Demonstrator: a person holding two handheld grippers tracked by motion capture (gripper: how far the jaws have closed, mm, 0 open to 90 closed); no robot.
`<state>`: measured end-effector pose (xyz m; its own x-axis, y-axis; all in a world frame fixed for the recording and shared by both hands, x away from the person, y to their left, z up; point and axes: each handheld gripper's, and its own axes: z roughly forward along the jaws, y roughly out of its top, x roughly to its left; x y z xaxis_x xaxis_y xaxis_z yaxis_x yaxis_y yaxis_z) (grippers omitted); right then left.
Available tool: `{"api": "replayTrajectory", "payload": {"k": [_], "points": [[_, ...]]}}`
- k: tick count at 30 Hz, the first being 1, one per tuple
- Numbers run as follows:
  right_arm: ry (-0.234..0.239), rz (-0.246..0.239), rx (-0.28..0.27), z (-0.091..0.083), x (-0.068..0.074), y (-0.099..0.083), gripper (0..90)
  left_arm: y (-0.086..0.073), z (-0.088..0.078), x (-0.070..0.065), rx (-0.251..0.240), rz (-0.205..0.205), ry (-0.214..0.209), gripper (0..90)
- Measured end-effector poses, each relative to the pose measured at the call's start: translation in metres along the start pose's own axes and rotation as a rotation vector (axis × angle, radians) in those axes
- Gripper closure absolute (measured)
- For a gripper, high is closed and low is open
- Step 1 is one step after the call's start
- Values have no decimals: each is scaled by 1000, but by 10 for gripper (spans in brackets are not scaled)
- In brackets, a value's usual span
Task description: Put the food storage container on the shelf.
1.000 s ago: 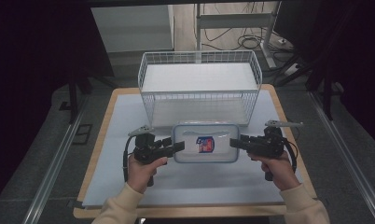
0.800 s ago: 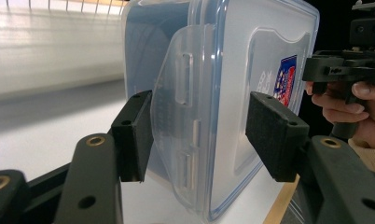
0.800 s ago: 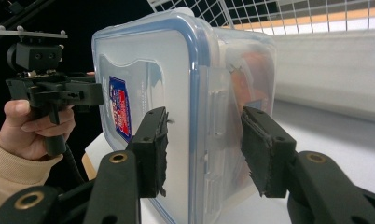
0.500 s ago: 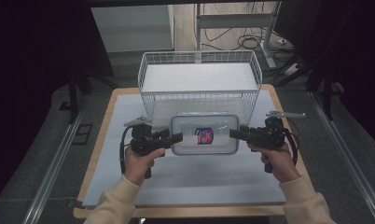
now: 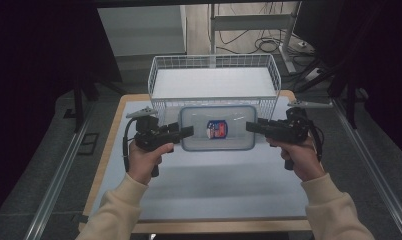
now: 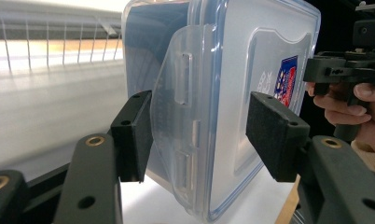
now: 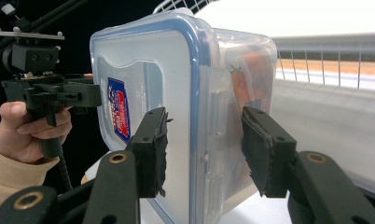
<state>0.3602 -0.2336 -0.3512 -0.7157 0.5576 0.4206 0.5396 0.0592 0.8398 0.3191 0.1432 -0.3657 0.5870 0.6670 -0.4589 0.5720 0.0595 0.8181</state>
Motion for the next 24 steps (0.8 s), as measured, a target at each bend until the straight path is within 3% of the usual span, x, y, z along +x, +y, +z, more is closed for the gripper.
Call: {"api": "replayTrajectory", "payload": {"k": [9, 24], "points": [[-4, -18, -26, -1, 1, 30, 520, 29, 0, -2, -15, 27, 7, 426], [-13, -13, -27, 12, -15, 63, 520, 63, 13, 15, 1, 24, 8, 424]]}}
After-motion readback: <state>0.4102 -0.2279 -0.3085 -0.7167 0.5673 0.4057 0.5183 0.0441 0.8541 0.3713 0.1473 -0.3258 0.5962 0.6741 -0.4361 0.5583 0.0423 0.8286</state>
